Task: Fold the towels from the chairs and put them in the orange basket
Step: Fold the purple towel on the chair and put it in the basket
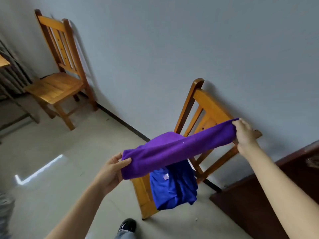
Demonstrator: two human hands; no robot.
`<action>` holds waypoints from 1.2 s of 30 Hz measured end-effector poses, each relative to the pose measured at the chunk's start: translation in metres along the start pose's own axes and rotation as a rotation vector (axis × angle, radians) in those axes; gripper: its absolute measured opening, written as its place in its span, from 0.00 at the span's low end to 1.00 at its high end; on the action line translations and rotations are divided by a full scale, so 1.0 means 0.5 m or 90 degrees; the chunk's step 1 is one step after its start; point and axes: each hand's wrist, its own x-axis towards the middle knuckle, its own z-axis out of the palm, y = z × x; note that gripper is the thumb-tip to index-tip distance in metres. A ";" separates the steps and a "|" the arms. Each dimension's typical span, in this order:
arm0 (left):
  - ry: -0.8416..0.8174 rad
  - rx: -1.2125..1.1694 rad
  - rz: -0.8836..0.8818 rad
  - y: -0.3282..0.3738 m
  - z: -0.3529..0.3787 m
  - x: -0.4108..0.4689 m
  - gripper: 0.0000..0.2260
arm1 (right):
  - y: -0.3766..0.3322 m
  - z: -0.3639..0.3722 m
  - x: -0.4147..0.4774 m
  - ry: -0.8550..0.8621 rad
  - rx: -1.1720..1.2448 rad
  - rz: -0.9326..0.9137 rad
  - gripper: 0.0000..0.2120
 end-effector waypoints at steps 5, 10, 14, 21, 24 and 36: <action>0.121 -0.026 -0.123 -0.151 -0.020 -0.013 0.12 | 0.177 -0.044 -0.060 -0.067 -0.166 0.140 0.14; 0.177 0.010 -0.204 -0.239 -0.044 -0.010 0.07 | 0.312 -0.054 -0.092 -0.090 -0.297 0.231 0.15; 0.213 0.063 -0.252 -0.275 -0.049 -0.003 0.07 | 0.356 -0.046 -0.093 -0.100 -0.334 0.264 0.15; 0.262 0.074 -0.248 -0.271 -0.079 0.046 0.09 | 0.368 0.001 -0.065 -0.106 -0.354 0.264 0.13; 0.296 0.089 -0.222 -0.250 -0.099 0.091 0.08 | 0.366 0.036 -0.045 -0.111 -0.369 0.264 0.14; 0.477 0.138 -0.168 -0.161 -0.230 0.363 0.02 | 0.383 0.279 0.102 -0.081 -0.510 0.191 0.14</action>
